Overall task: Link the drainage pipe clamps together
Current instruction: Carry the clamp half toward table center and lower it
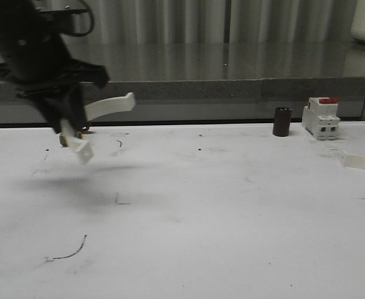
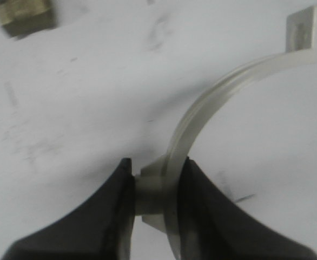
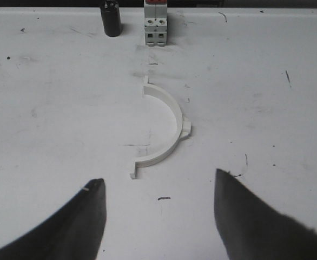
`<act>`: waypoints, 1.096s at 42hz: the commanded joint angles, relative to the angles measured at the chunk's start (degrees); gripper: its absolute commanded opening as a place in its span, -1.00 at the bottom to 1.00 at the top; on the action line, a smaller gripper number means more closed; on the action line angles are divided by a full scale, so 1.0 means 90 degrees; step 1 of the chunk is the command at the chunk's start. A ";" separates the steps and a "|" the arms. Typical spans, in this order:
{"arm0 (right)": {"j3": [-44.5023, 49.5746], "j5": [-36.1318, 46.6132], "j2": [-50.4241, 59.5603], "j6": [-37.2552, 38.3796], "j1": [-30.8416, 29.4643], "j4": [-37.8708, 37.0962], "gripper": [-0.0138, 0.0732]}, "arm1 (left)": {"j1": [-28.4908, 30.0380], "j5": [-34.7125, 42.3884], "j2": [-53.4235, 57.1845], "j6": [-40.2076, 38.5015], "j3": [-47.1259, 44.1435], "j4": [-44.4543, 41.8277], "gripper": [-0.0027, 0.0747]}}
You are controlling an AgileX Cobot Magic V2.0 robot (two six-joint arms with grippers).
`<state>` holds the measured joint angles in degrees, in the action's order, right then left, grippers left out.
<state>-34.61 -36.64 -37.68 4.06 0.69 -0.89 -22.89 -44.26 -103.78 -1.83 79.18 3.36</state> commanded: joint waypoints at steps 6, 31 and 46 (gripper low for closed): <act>-0.0178 0.0393 -0.0018 -0.0051 -0.0010 -0.0048 0.39 | -0.1098 -0.0503 -0.0414 -0.1713 0.1296 -0.0720 -0.66; -0.0178 0.0393 -0.0018 -0.0051 -0.0010 -0.0048 0.39 | -0.2003 -0.0768 -0.2321 -0.3863 0.2757 -0.0576 -0.66; -0.0178 0.0393 -0.0018 -0.0051 -0.0010 -0.0048 0.39 | -0.1989 -0.0723 -0.2338 -0.4024 0.2757 -0.0608 -0.38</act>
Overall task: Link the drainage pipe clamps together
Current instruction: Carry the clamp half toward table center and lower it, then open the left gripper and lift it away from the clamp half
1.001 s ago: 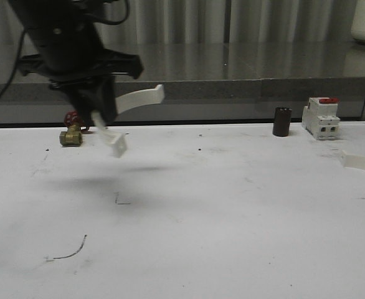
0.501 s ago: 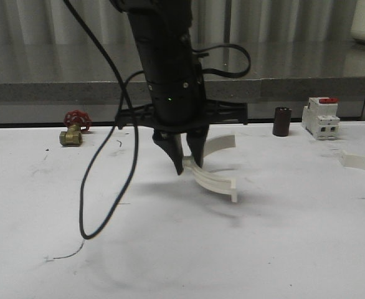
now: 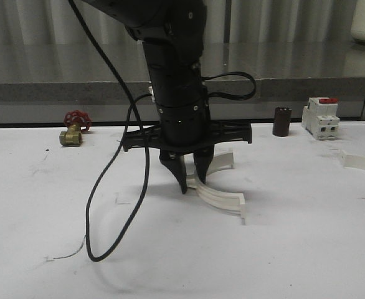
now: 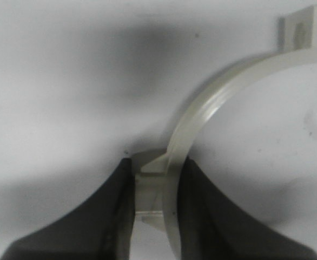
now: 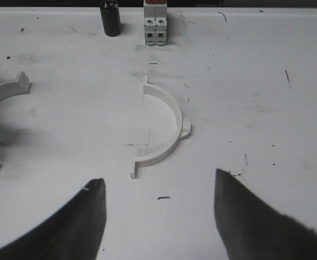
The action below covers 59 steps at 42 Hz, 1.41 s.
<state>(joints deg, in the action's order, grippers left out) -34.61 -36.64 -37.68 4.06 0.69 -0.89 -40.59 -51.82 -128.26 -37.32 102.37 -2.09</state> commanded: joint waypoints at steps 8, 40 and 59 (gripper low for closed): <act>-0.0178 0.0393 -0.0018 -0.0051 -0.0010 -0.0048 0.39 | -0.0023 0.0102 0.0382 -0.0081 0.0180 -0.0073 -0.06; -0.0178 0.0393 -0.0018 -0.0051 -0.0010 -0.0048 0.39 | 0.0199 0.0212 0.3957 0.4044 -0.1285 -0.0208 -0.06; -0.0178 0.0393 -0.0018 -0.0051 -0.0010 -0.0048 0.39 | 0.0931 0.1405 0.6978 0.4567 -0.4491 0.0069 -0.06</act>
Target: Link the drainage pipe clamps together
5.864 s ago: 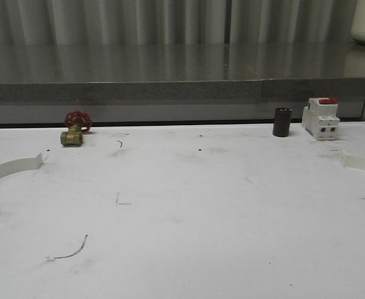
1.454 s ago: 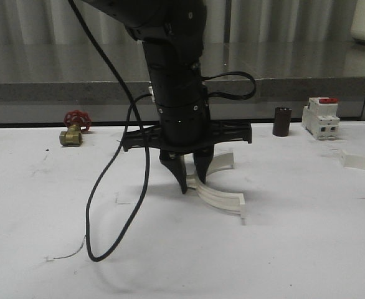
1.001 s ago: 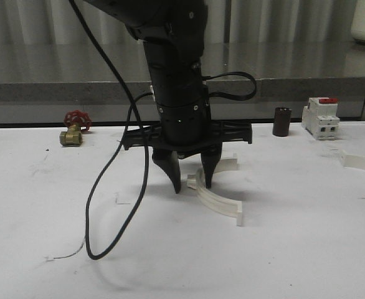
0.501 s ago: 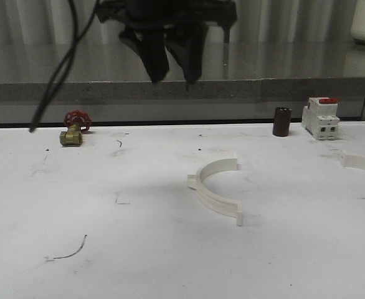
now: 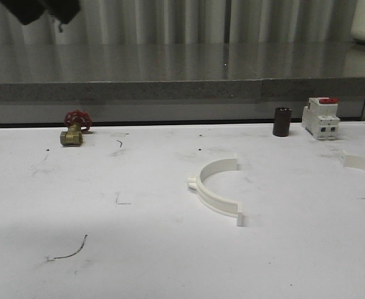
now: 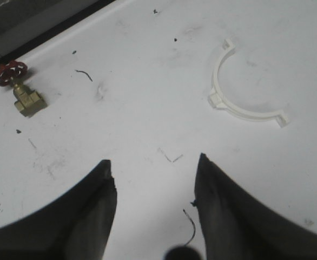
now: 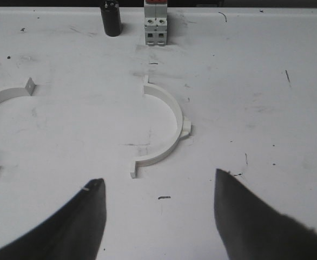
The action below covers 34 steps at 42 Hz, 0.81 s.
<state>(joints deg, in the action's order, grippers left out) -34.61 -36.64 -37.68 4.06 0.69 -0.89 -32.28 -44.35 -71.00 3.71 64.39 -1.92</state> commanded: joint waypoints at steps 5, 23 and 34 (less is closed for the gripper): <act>-0.0178 0.0393 -0.0018 -0.0051 -0.0010 -0.0048 0.39 | 0.0008 0.0638 0.1213 0.0008 -0.0982 0.0132 -0.06; -0.0178 0.0393 -0.0018 -0.0051 -0.0010 -0.0048 0.39 | 0.0008 0.0358 0.2305 0.0008 -0.2017 0.0177 -0.06; -0.0178 0.0393 -0.0018 -0.0051 -0.0010 -0.0048 0.39 | 0.0008 0.0440 0.2220 0.0008 -0.2017 0.0213 -0.06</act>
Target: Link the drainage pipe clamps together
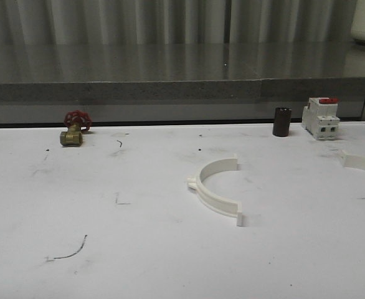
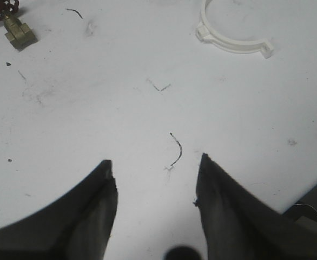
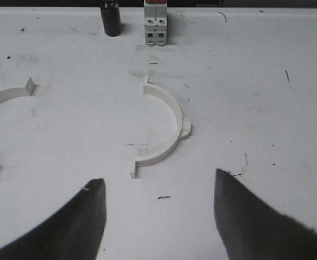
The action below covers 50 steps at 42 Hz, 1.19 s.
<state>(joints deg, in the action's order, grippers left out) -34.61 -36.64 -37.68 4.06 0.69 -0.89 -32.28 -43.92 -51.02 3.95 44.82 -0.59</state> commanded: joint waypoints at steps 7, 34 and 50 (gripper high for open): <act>-0.0178 0.0518 -0.0018 -0.0044 -0.0010 0.0137 0.39 | 0.0008 0.0393 -0.0040 -0.0019 0.0157 0.0065 -0.06; -0.2644 -0.1567 -0.3846 -0.0049 -0.0481 -0.0009 0.39 | 0.0008 0.0393 -0.0040 -0.0019 0.0157 0.0065 -0.06; -0.3825 -0.1400 -0.6111 -0.0054 -0.0559 -0.0171 0.39 | 0.0008 0.0393 -0.0040 -0.0019 0.0157 0.0065 -0.06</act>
<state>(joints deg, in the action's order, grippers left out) -66.32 -51.68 -91.82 4.06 -3.97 -1.44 -32.28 -43.82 -51.62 3.95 44.82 -0.48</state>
